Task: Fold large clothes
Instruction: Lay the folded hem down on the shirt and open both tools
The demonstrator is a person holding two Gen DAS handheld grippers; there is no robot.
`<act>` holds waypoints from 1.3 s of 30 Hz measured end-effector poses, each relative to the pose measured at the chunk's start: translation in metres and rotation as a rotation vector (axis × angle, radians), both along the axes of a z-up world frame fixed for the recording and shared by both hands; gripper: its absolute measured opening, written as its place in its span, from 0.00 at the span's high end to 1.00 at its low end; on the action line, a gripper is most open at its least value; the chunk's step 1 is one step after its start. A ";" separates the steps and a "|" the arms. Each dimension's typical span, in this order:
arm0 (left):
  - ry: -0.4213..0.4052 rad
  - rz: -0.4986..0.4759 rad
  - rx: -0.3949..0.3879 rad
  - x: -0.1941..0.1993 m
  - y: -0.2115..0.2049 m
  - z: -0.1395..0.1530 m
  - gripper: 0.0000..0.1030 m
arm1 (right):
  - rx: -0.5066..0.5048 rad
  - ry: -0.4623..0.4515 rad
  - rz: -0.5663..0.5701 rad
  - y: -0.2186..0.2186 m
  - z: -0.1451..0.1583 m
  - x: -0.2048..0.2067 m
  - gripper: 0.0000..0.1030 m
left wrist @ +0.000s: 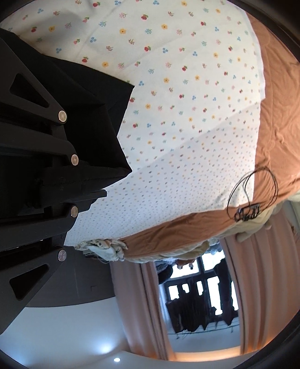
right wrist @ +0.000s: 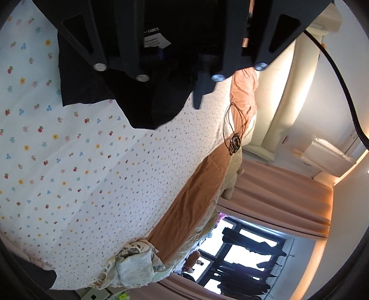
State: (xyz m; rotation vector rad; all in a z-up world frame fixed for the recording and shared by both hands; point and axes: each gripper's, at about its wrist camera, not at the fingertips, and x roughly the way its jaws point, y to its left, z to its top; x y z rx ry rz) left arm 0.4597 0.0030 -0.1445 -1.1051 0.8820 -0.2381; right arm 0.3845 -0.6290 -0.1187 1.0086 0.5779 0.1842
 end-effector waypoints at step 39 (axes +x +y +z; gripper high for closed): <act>0.134 -0.066 0.349 -0.134 0.031 -0.045 0.51 | -0.256 0.302 0.023 0.013 -0.054 -0.135 0.76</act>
